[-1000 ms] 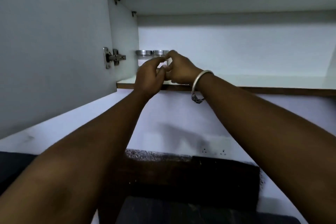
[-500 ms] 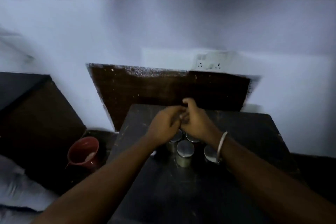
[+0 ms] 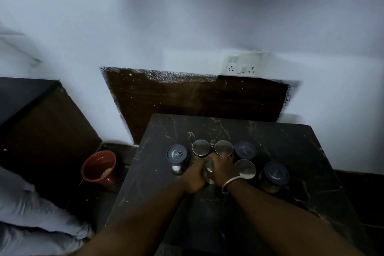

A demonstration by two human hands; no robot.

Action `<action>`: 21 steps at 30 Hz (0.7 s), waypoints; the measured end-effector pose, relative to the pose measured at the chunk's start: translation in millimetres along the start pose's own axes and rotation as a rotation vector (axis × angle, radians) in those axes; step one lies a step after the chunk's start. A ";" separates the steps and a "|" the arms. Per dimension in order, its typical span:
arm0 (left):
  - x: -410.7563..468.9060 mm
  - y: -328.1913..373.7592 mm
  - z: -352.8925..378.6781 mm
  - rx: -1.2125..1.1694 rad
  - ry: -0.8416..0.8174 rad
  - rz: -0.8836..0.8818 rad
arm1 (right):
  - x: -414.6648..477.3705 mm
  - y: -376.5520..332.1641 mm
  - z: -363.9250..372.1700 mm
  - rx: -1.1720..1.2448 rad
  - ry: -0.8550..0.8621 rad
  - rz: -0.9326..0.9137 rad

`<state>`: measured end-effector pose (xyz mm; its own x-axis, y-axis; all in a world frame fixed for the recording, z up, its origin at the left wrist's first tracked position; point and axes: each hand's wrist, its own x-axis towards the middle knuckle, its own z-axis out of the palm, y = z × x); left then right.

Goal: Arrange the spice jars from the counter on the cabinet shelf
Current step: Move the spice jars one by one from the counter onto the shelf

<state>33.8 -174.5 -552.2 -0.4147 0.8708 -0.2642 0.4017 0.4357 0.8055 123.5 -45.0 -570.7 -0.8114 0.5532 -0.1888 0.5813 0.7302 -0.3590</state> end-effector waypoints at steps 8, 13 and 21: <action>-5.2 -5.0 -1.6 -0.236 -0.005 -0.117 | -0.3 3.1 -1.5 -0.005 0.027 0.052; -17.8 6.0 2.0 -0.450 0.067 -0.096 | -13.2 11.3 -18.3 0.177 0.037 0.141; -31.9 52.9 -24.1 -0.526 0.136 0.098 | -27.9 -3.6 -109.1 0.444 0.126 0.084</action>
<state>48.6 -184.8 -488.4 -0.5116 0.8491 -0.1316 -0.0040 0.1508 0.9886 150.6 -19.4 -464.5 -0.7328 0.6677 -0.1311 0.5403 0.4538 -0.7087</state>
